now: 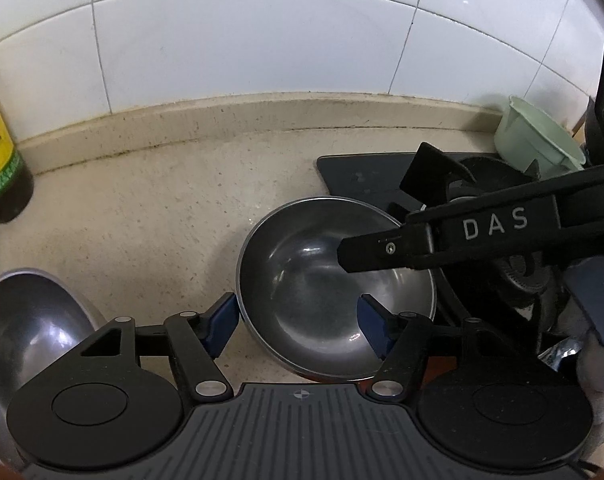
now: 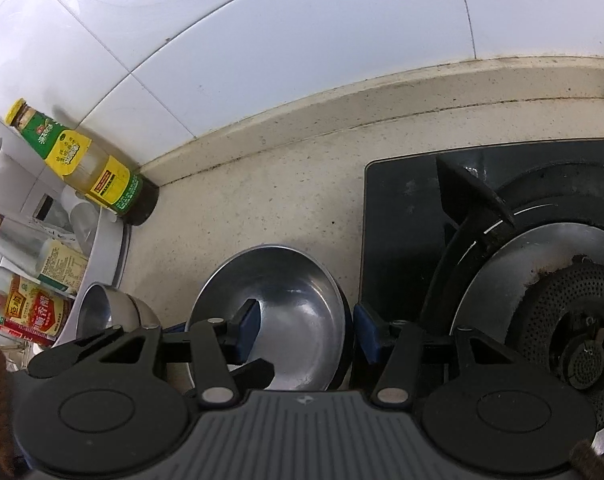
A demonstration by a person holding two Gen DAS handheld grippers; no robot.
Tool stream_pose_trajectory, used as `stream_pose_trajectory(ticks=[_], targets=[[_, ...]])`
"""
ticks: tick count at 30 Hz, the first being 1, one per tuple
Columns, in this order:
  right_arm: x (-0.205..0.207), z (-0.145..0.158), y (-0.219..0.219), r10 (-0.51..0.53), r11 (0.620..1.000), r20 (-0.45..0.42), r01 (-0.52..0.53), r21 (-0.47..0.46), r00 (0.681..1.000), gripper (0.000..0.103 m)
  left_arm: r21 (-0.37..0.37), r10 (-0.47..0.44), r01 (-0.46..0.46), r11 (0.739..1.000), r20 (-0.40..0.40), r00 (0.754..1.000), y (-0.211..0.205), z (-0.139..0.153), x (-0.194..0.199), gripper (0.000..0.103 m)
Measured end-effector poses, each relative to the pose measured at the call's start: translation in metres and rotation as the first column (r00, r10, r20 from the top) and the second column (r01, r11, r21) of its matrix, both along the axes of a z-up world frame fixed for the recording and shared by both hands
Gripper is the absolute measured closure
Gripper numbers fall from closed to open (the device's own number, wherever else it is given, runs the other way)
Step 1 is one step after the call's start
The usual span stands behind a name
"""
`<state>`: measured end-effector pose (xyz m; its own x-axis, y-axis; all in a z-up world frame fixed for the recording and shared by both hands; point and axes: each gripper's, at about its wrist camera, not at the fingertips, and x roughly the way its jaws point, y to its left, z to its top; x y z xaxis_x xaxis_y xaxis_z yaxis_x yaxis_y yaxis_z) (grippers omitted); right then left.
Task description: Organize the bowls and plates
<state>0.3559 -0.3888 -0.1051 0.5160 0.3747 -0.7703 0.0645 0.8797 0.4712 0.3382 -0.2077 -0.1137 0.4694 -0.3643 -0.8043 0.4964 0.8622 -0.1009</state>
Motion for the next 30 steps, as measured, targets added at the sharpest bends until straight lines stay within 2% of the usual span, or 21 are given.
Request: stream_pose_trajectory(ticks=[24,30], targets=[[0.008,-0.003,0.021,0.071,0.993,0.020,-0.068,-0.097,0.997,0.055,0.045,-0.006,0.004,0.999,0.055,0.998,-0.002,-0.001,0.004,0.028],[0.009,-0.003,0.024,0.079,0.993,0.026,-0.077,-0.094,0.996,0.055,0.023,-0.002,0.001,1.000,0.069,0.998,0.000,0.006,0.005,0.027]])
